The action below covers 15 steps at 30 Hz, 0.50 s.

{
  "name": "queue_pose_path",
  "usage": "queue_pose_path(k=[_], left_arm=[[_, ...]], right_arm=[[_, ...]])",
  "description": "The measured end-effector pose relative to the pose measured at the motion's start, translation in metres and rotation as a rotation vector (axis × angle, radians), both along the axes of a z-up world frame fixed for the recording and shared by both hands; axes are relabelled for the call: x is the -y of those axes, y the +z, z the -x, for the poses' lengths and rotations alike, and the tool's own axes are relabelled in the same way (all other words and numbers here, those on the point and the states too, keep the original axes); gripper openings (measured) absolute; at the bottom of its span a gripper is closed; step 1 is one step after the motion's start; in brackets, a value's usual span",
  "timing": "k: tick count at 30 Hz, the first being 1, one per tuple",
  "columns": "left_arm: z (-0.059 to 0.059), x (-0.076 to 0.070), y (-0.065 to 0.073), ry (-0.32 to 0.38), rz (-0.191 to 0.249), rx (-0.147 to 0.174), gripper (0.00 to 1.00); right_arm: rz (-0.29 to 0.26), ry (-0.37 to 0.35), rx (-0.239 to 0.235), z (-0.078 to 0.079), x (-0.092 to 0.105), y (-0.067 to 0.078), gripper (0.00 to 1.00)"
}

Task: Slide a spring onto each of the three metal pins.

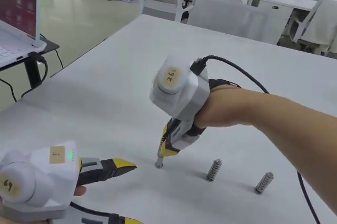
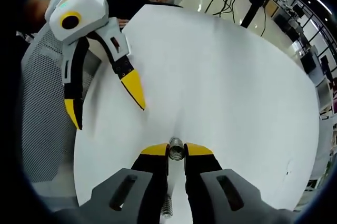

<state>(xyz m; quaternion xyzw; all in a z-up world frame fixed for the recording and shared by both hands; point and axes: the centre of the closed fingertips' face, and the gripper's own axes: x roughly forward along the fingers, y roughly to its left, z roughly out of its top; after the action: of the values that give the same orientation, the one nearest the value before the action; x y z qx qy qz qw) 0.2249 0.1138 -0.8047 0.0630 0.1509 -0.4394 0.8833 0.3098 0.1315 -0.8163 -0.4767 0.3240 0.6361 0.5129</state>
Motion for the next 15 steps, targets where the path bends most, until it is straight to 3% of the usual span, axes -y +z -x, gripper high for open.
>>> queue_pose_path(k=[15], left_arm=[[0.000, 0.001, -0.001, -0.002, 0.000, 0.000, 0.61]], right_arm=[[0.052, -0.010, -0.002, 0.003, 0.013, -0.021, 0.09]])
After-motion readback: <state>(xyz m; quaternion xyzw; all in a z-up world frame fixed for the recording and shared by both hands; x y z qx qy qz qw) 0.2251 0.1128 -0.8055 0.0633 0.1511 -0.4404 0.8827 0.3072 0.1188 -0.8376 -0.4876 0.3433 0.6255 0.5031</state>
